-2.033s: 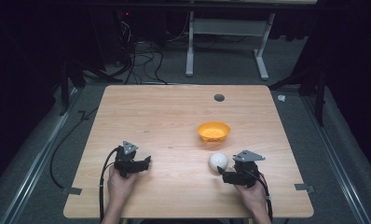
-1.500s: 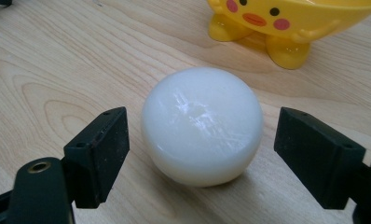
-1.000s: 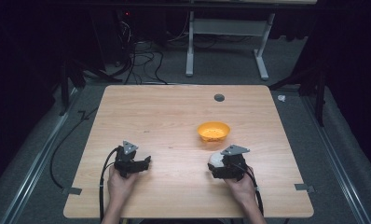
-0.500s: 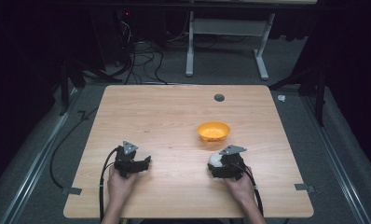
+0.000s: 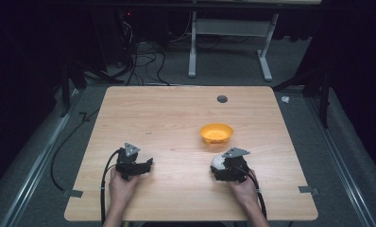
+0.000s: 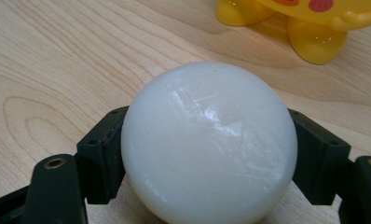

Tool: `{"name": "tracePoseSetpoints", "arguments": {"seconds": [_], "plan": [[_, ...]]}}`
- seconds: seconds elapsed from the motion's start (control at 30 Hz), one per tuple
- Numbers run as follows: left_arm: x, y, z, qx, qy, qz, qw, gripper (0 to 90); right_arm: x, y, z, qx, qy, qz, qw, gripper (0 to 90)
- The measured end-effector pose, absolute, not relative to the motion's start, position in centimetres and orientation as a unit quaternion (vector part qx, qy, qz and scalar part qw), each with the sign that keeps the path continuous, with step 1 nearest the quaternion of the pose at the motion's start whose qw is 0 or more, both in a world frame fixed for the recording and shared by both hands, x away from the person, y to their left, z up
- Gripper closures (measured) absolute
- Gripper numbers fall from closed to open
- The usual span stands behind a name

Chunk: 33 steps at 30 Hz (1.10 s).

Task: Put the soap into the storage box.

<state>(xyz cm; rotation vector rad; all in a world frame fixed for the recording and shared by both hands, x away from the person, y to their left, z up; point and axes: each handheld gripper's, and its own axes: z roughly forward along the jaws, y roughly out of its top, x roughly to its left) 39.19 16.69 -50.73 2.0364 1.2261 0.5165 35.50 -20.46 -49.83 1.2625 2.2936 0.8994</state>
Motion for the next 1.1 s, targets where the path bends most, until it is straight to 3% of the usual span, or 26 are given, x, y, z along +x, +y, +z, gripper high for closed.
{"name": "tracePoseSetpoints", "arguments": {"seconds": [1.1], "plan": [[39.2,16.7,-50.7,0.785,0.473,0.199,0.348,21.1,35.4,-20.5,-46.2,0.43,0.809,0.347,0.199,24.5]]}}
